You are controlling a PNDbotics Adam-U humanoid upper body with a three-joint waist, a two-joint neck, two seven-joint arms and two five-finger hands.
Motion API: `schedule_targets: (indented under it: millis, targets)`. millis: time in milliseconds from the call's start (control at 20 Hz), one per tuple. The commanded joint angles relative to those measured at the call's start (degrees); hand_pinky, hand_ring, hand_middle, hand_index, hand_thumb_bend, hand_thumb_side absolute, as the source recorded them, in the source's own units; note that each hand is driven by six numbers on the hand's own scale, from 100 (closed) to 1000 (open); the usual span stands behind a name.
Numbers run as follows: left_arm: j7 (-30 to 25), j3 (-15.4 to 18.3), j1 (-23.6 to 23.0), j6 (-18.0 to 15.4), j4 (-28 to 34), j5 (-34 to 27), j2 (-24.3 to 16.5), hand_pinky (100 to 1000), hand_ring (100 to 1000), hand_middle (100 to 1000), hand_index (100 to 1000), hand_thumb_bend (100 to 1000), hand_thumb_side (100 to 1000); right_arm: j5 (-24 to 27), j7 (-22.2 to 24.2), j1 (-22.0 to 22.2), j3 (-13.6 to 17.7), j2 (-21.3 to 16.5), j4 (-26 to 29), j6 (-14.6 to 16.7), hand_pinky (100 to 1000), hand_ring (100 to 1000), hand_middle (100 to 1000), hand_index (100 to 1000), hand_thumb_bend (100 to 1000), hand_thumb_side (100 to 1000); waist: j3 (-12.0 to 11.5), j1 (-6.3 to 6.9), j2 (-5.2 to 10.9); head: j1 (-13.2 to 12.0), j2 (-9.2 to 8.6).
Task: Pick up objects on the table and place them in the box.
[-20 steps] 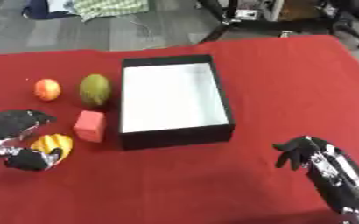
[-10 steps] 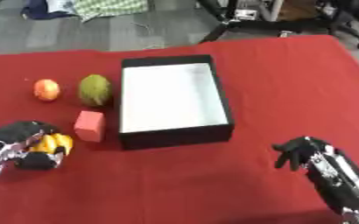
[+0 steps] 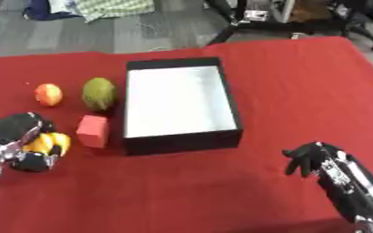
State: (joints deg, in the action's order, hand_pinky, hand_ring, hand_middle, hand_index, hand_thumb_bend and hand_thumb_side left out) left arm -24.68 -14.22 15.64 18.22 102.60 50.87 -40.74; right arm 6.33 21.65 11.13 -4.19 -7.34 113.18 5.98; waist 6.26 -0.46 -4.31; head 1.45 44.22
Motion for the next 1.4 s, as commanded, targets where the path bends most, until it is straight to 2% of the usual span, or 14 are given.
schedule_targets:
  millis: [50,200,350,500,700,900,1150,1250,1300,1350,1400]
  targets:
    - [2.46,3.34,3.29,1.46,8.18,-2.82,-3.82,571,357,370,570,100,233,-0.20,-0.27,0.00,0.40,-0.90,1.41,-0.13,874,494,305,610,100,687,-0.09,0.67,1.68,0.12,-0.10]
    - [2.59,3.11,9.71,2.29,11.52,-6.71,-5.21,583,371,385,587,100,237,-0.17,-0.14,0.19,0.18,-1.06,1.41,-0.26,874,493,305,610,100,687,0.07,0.67,1.96,-0.24,-0.10]
    - [-0.38,-0.95,17.66,2.60,10.61,-9.43,-4.51,601,394,408,610,100,217,-0.03,0.07,0.25,-0.08,-1.21,1.41,-0.38,874,494,305,609,100,688,0.55,0.62,2.16,-0.74,-0.10]
    - [-4.28,-6.61,25.91,2.19,4.21,-8.72,-0.09,607,406,415,625,100,214,0.27,0.33,0.11,-0.34,-1.24,1.41,-0.45,873,493,305,609,100,684,1.21,0.38,2.23,-1.03,-0.10]
    - [-5.75,-12.18,33.12,-0.23,-7.71,-4.11,7.91,627,441,446,651,100,204,0.74,0.73,-0.31,-0.69,-1.01,1.41,-0.65,874,493,305,609,100,694,2.29,-0.03,1.94,-1.29,-0.10]
    - [-3.67,-14.09,36.31,-3.23,-19.96,2.05,15.30,648,469,479,681,100,204,1.28,1.19,-0.83,-1.09,-0.79,1.41,-0.90,874,493,305,610,100,693,3.11,-0.36,1.65,-2.02,-0.10]
    - [0.40,-14.36,36.69,-7.19,-31.77,6.68,21.94,677,518,533,729,100,210,1.89,1.71,-1.39,-1.39,-0.67,1.41,-1.09,874,494,305,610,100,689,3.76,-0.61,1.43,-2.54,-0.10]
    - [1.98,-14.67,36.33,-8.74,-34.24,7.23,23.35,716,570,585,769,100,214,2.03,1.83,-1.53,-1.40,-0.64,1.41,-1.10,875,494,305,610,100,685,3.86,-0.68,1.35,-2.44,-0.10]
    - [2.39,-14.88,36.14,-9.41,-35.08,7.41,23.79,771,656,670,834,100,216,2.08,1.86,-1.59,-1.40,-0.63,1.41,-1.10,874,493,305,609,100,685,3.88,-0.69,1.31,-2.39,-0.10]
    - [2.49,-15.13,35.98,-9.94,-35.66,7.54,24.09,784,688,705,859,100,266,2.12,1.88,-1.64,-1.39,-0.62,1.41,-1.11,874,493,305,610,100,685,3.90,-0.69,1.28,-2.38,-0.10]
    - [2.37,-15.41,35.89,-10.40,-35.88,7.62,24.24,809,741,759,893,132,461,2.14,1.88,-1.66,-1.38,-0.61,1.41,-1.12,874,493,305,609,100,688,3.90,-0.68,1.26,-2.37,-0.10]
